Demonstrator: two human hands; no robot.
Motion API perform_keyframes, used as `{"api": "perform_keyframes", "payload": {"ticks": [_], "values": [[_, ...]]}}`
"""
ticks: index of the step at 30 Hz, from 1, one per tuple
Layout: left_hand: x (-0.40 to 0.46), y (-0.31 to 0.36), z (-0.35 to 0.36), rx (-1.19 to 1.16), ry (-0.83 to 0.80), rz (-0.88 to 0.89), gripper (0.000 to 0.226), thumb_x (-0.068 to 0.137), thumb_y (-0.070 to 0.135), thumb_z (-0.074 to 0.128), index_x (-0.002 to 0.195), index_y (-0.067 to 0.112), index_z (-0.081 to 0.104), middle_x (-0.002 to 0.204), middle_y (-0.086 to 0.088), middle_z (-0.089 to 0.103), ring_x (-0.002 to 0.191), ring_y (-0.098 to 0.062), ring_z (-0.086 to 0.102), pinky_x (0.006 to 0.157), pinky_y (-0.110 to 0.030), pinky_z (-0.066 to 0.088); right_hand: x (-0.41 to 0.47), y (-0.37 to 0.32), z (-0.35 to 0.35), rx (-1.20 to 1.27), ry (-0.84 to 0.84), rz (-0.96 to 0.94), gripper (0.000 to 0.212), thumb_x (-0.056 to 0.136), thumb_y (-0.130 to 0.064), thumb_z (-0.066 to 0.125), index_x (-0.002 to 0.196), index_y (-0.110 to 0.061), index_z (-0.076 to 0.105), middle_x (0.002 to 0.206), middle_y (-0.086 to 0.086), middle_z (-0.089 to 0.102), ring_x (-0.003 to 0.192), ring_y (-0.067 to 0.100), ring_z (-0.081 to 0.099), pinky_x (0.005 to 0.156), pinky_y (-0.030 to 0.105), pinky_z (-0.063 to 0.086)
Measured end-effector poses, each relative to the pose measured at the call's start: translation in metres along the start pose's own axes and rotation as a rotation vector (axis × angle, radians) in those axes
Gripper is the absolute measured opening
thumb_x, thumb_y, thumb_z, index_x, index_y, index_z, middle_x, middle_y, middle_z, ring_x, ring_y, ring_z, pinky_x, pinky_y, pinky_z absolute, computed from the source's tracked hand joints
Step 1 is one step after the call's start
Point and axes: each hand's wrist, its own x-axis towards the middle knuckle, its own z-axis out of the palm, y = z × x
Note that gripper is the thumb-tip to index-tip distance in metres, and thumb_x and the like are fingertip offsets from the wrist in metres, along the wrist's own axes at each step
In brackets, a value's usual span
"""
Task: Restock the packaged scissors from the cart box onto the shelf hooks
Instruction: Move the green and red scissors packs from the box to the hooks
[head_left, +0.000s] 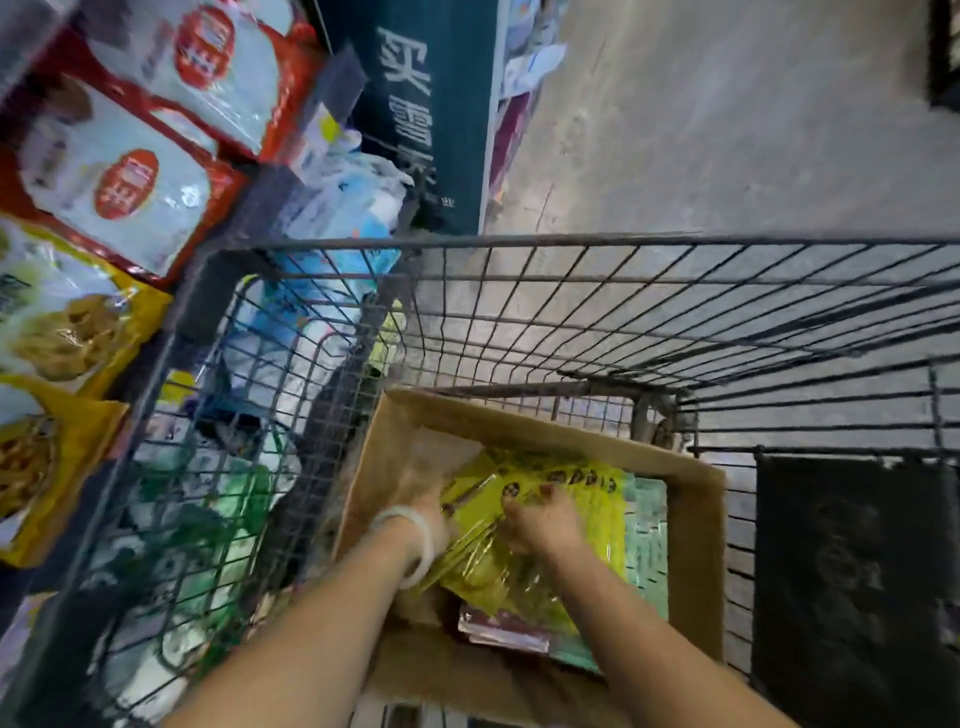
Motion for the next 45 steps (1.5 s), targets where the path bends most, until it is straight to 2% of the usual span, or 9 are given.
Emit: {"api": "perform_keyframes", "payload": {"ticks": [3, 7, 16, 24, 29, 34, 37, 40, 45], "values": [[0.008, -0.004, 0.006, 0.027, -0.044, -0.003, 0.063, 0.096, 0.042, 0.043, 0.147, 0.012, 0.024, 0.15, -0.011, 0.033, 0.14, -0.026, 0.029, 0.114, -0.035, 0.022, 0.001, 0.0, 0.005, 0.012, 0.054, 0.016, 0.04, 0.08, -0.019, 0.071, 0.112, -0.006, 0.05, 0.113, 0.023, 0.063, 0.095, 0.033, 0.065, 0.089, 0.044, 0.053], [0.009, -0.016, 0.014, -0.028, -0.084, -0.027, 0.072, 0.09, 0.056, 0.044, 0.145, 0.012, 0.03, 0.149, -0.011, 0.036, 0.134, -0.03, 0.038, 0.11, -0.038, 0.033, 0.0, -0.008, 0.013, -0.158, -0.089, -0.001, 0.022, 0.086, -0.022, 0.067, 0.072, -0.015, 0.05, 0.06, 0.002, 0.065, 0.041, 0.007, 0.058, 0.036, 0.016, 0.043], [-0.003, -0.04, 0.0, -0.323, -0.082, -0.114, 0.094, 0.074, 0.066, 0.059, 0.142, 0.01, 0.026, 0.144, -0.011, 0.041, 0.13, -0.031, 0.043, 0.107, -0.044, 0.039, -0.034, -0.004, 0.014, -0.228, -0.161, -0.271, 0.015, 0.098, -0.024, 0.044, 0.108, -0.013, 0.043, 0.09, 0.003, 0.051, 0.079, 0.018, 0.052, 0.073, 0.035, 0.046], [-0.065, -0.03, -0.035, -1.027, -0.058, 0.123, 0.024, 0.077, 0.019, 0.076, 0.095, 0.017, 0.062, 0.101, -0.007, 0.07, 0.094, -0.025, 0.067, 0.087, -0.047, 0.054, -0.086, -0.031, -0.032, 0.182, 0.018, -0.43, 0.017, 0.092, -0.025, 0.056, 0.079, -0.016, 0.051, 0.069, 0.0, 0.053, 0.059, 0.011, 0.048, 0.05, 0.025, 0.043], [-0.118, -0.023, -0.056, -1.233, 0.051, 0.184, 0.022, 0.079, 0.004, 0.071, 0.099, 0.006, 0.063, 0.095, -0.012, 0.07, 0.09, -0.029, 0.067, 0.088, -0.049, 0.053, -0.14, -0.025, -0.049, 0.31, -0.24, -0.37, 0.013, 0.093, -0.021, 0.056, 0.097, -0.012, 0.064, 0.102, 0.016, 0.069, 0.092, 0.028, 0.063, 0.089, 0.046, 0.05], [-0.173, -0.033, -0.071, -1.19, 0.171, 0.297, 0.018, 0.075, 0.01, 0.078, 0.088, 0.008, 0.066, 0.08, -0.006, 0.076, 0.074, -0.02, 0.073, 0.065, -0.035, 0.06, -0.192, -0.009, -0.045, 0.282, -0.207, -0.45, 0.021, 0.086, -0.008, 0.063, 0.107, -0.008, 0.064, 0.094, 0.01, 0.073, 0.074, 0.017, 0.069, 0.066, 0.029, 0.055], [-0.205, -0.049, -0.075, -1.141, 0.314, 0.272, 0.038, 0.077, 0.02, 0.076, 0.109, 0.004, 0.062, 0.109, -0.013, 0.07, 0.1, -0.029, 0.067, 0.088, -0.043, 0.054, -0.216, -0.007, -0.049, 0.365, -0.113, -0.517, 0.015, 0.086, -0.013, 0.065, 0.102, -0.012, 0.066, 0.083, 0.004, 0.072, 0.053, 0.007, 0.065, 0.042, 0.016, 0.045], [-0.24, -0.069, -0.078, -1.049, 0.384, 0.242, 0.07, 0.077, 0.037, 0.074, 0.134, 0.007, 0.047, 0.136, -0.014, 0.051, 0.124, -0.035, 0.05, 0.104, -0.049, 0.042, -0.237, -0.005, -0.06, 0.376, -0.127, -0.567, 0.018, 0.088, -0.019, 0.065, 0.105, -0.015, 0.065, 0.094, 0.006, 0.074, 0.079, 0.024, 0.069, 0.061, 0.031, 0.056], [-0.291, -0.095, -0.061, -1.227, 0.396, 0.299, 0.035, 0.077, 0.021, 0.077, 0.109, 0.01, 0.067, 0.113, -0.014, 0.068, 0.103, -0.032, 0.065, 0.095, -0.049, 0.05, -0.269, -0.005, -0.066, 0.192, -0.266, -0.671, 0.024, 0.087, -0.017, 0.065, 0.111, -0.014, 0.064, 0.1, 0.005, 0.074, 0.092, 0.025, 0.07, 0.084, 0.044, 0.056]]}}
